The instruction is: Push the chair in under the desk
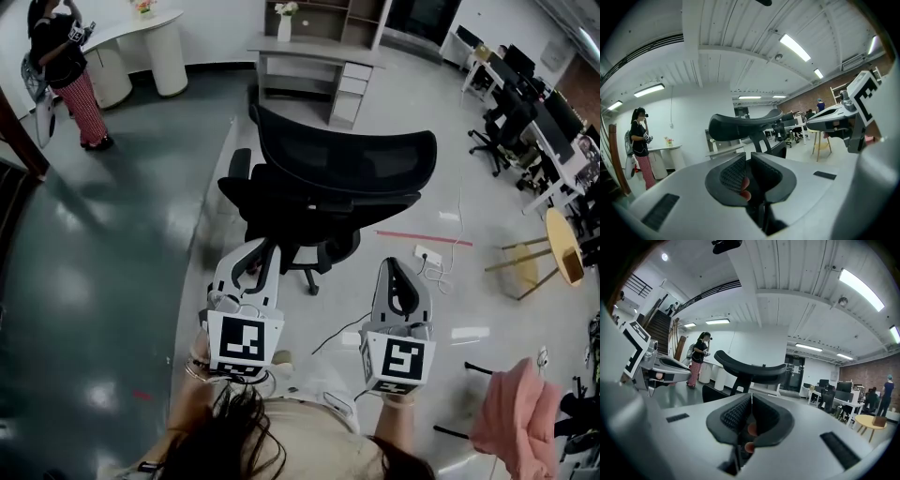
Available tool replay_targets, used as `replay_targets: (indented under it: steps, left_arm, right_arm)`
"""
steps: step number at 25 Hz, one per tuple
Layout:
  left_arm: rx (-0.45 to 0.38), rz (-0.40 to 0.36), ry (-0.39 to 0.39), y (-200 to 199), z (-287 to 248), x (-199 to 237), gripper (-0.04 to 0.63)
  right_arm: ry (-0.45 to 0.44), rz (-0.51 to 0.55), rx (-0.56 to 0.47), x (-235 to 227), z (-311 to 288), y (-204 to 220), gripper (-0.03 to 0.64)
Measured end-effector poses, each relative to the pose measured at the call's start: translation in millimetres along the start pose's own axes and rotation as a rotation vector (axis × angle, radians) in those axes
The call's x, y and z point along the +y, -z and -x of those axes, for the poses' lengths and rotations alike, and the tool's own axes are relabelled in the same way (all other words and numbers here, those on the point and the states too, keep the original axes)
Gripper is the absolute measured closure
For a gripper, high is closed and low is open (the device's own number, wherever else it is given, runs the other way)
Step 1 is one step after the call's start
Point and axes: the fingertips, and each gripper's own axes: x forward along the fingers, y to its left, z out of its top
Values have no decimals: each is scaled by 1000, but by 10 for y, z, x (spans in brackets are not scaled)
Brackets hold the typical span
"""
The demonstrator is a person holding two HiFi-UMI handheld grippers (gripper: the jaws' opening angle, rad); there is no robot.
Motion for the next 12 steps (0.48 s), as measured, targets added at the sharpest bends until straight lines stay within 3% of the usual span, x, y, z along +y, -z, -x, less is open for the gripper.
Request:
replay_targets:
  steps: [6, 12]
  left_arm:
    - [21, -3, 29, 85, -108, 16, 534]
    - [49, -9, 36, 161, -268, 62, 509]
  right_arm:
    - [-22, 93, 36, 24, -127, 77, 588]
    - [-45, 99, 58, 19, -324, 141, 586]
